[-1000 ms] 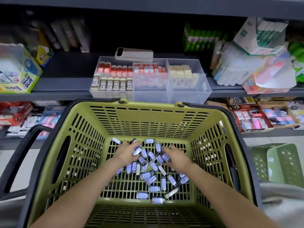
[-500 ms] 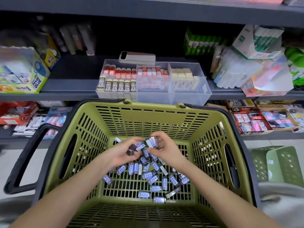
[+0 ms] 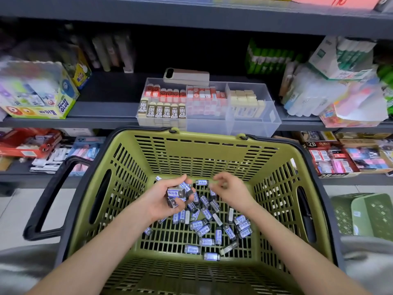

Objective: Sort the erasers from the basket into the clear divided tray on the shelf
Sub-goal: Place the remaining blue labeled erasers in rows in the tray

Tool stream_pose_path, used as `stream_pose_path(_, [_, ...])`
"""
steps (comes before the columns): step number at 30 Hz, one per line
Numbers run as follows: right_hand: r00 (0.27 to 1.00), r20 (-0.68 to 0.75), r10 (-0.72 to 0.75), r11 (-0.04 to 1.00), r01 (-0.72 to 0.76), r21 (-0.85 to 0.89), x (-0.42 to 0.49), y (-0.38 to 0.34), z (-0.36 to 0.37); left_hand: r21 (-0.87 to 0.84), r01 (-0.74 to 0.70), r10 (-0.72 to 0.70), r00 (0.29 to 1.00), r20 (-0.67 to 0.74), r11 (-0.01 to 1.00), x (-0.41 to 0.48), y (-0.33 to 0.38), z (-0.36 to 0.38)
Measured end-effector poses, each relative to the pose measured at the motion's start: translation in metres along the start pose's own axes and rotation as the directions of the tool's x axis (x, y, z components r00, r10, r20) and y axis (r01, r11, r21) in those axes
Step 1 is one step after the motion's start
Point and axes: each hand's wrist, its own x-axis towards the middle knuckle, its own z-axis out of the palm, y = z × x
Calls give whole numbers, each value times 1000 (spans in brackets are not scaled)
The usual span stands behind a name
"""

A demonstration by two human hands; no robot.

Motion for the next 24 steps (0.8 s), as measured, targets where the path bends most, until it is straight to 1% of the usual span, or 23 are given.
stream_pose_path(1, [994,65,86,979,-72,-189,2,18,5,13,-12,12,1000,-9,1000,0,1,-1])
stream_pose_path(2, [977,141,159,937,-104,-332,2,33,13,28,-27,28,1000,-13,999,1,3,-1])
stream_pose_path(3, [960,201,197,894,-92,-438,0,45,24,45,-47,48,999,-14,998,1,5,-1])
stream_pose_path(5, [956,233,177,819,-11,-574,0,59,44,77,-89,91,995,-29,993,2,10,-1])
stream_pose_path(7, [966,231,113,766,63,-639,3,64,57,78,-113,118,991,-64,991,3,14,-1])
stream_pose_path(9, [969,237,76,755,99,-649,7,63,64,59,-117,122,989,-78,991,4,16,-3])
stream_pose_path(14, [973,225,52,859,72,-508,8,66,69,42,-103,106,992,-72,994,6,15,-5])
stream_pose_path(15, [972,230,48,865,75,-496,8,66,69,38,-103,105,992,-75,994,7,15,-5])
stream_pose_path(19, [969,248,11,820,134,-557,1,69,74,32,-93,94,994,-56,995,9,13,-5])
stream_pose_path(21, [975,219,25,833,101,-544,-2,70,75,108,-108,114,992,-53,988,10,12,-5])
stream_pose_path(24, [980,182,75,912,6,-410,-4,65,66,311,-143,182,978,-98,939,14,9,-5])
